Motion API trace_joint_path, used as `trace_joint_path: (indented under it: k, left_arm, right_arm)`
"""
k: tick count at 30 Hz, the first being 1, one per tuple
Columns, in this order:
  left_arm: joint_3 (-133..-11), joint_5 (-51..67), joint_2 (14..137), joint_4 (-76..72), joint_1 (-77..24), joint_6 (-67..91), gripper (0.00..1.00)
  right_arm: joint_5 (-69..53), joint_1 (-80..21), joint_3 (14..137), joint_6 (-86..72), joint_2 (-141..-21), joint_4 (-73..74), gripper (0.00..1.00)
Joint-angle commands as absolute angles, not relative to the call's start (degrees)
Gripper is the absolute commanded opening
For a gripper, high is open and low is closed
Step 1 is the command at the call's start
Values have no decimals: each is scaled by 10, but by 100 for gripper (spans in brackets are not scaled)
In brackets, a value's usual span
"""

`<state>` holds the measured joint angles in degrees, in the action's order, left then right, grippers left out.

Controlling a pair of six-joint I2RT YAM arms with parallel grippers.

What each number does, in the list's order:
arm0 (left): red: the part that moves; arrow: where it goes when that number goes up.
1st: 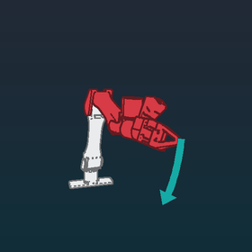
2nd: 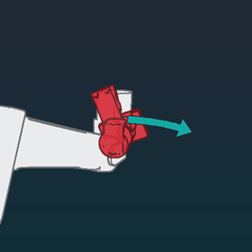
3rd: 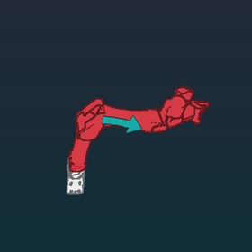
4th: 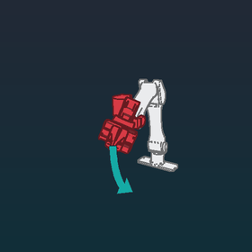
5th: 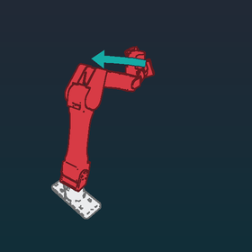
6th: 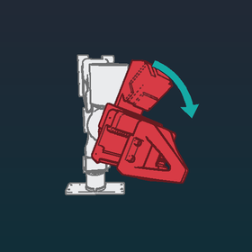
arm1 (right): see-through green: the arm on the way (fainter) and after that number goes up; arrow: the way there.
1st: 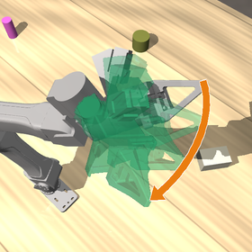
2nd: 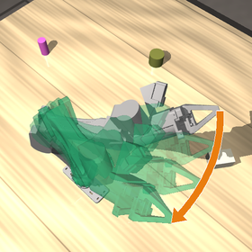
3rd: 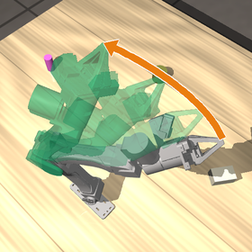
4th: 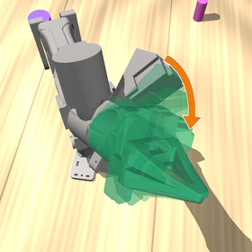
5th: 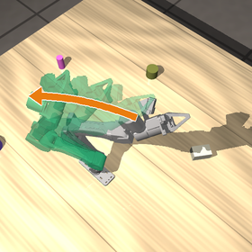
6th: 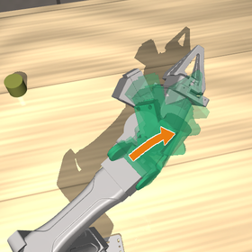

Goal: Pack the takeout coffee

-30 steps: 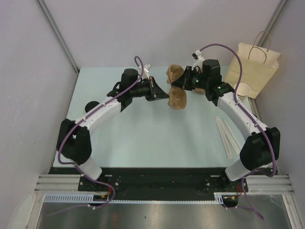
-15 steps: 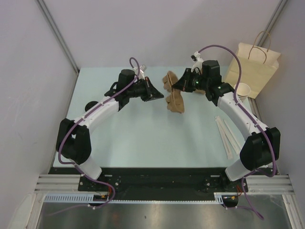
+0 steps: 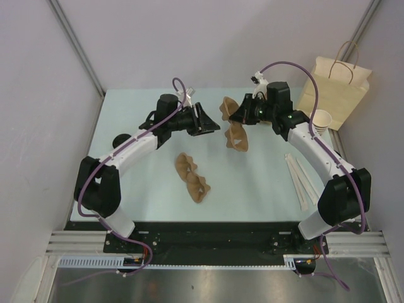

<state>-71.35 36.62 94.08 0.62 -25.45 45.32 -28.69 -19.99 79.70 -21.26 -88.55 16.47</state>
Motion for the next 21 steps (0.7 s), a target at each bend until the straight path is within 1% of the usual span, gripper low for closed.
trace_joint_path:
  k: [1, 2, 4, 5, 6, 7, 9, 10, 13, 14, 16, 17, 19, 21]
  left_arm:
    - [-705, 370, 913, 28, -240, 416, 55]
    - [-706, 373, 912, 35, -238, 399, 58]
    - [-715, 380, 911, 61, -233, 377, 72]
    - [-719, 381, 908, 73, -232, 352, 77]
    - [-726, 381, 906, 89, -231, 338, 89]
    - [-733, 383, 903, 104, -231, 320, 91]
    - [-752, 383, 900, 146, -230, 266, 94]
    - [-758, 381, 896, 160, -230, 247, 95]
    - [-771, 370, 888, 198, -227, 185, 96]
    - [-771, 364, 881, 204, -225, 163, 96]
    - [-768, 351, 872, 218, -219, 144, 96]
    - [-767, 346, 867, 221, -217, 133, 96]
    - [-765, 336, 863, 228, -208, 128, 96]
    - [-761, 332, 860, 233, -198, 127, 96]
  right_arm:
    - [-260, -190, 795, -164, -860, 173, 0]
    - [-248, -185, 795, -148, -860, 175, 0]
    - [-229, -166, 795, -121, -866, 178, 0]
    - [-200, -159, 796, -87, -870, 178, 0]
    - [-192, -150, 802, -76, -877, 175, 0]
    - [-186, -129, 807, -62, -894, 169, 0]
    - [-163, -108, 833, -23, -918, 153, 0]
    - [-157, -88, 847, -13, -949, 146, 0]
    - [-135, -64, 909, 13, -1000, 129, 0]
    - [-123, -52, 928, 16, -1036, 129, 0]
    - [-117, -41, 992, 19, -1080, 130, 0]
    - [-108, -33, 1017, 17, -1122, 130, 0]
    - [-103, -28, 1075, 11, -1159, 136, 0]
    - [-96, -27, 1106, 13, -1206, 135, 0]
